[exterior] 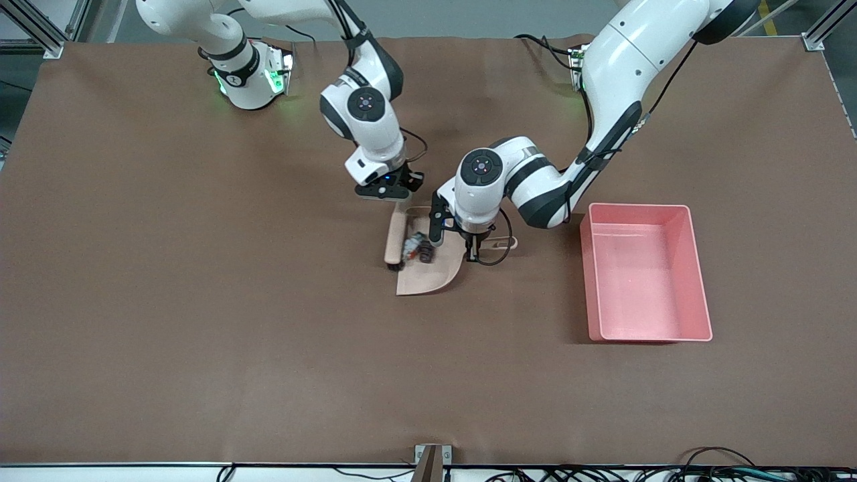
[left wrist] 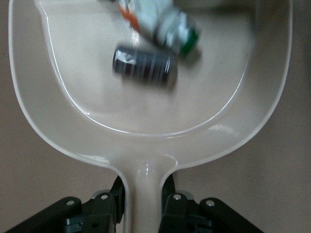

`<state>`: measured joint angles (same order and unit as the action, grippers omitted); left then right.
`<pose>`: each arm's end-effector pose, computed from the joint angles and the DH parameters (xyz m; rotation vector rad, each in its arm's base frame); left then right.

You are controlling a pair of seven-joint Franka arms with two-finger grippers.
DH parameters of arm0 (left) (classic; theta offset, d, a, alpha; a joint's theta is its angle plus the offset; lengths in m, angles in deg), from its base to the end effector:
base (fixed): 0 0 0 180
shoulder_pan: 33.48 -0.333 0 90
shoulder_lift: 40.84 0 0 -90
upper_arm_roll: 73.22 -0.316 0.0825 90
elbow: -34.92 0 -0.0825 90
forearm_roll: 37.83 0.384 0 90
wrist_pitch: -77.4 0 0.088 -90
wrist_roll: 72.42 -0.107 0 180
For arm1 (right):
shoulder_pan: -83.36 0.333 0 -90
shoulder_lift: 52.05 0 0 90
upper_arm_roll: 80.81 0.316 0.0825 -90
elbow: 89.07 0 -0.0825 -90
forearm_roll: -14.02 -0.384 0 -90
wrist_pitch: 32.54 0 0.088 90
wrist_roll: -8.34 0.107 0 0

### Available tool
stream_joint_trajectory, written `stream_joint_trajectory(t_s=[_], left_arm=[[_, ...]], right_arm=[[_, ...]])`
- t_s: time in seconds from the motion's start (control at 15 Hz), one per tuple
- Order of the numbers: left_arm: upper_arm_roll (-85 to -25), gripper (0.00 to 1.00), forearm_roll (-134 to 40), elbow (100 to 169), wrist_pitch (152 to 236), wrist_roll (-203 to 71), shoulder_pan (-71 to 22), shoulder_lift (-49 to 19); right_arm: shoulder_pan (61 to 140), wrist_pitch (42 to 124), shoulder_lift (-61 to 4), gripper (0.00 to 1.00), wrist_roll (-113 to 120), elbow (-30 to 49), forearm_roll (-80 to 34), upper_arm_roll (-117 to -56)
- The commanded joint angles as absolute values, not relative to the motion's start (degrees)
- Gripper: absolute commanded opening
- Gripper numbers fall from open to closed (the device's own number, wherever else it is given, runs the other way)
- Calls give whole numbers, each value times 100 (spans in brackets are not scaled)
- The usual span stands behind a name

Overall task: Clean e-waste and dump in bin
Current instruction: 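Sweep the capacitor and switch into the dustpan with the brush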

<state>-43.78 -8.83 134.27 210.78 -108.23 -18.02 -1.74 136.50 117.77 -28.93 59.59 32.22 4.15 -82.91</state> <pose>0.5024 -0.4414 0.2275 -2.0895 2.2768 -0.0542 0.3732 0.4555 0.2296 -3.0034 0.2186 -0.0058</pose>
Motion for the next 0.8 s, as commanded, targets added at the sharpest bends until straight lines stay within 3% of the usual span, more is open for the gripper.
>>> stream_joint_trajectory(t_s=[0.0,0.2,0.74], left_arm=[[-4360,8,-812,13318,21055,-10836,-1800,-68],[-4369,8,-821,13310,21055,-10837,-1845,-85],[-4334,0,-882,13310,21380,-11048,-1862,-85]], right_arm=[[13750,11189,-2805,0,6080,2687,137,-8256],[13724,10293,-2919,0,6318,2247,137,-8265],[12724,9324,-4017,0,5485,2369,181,-8292]])
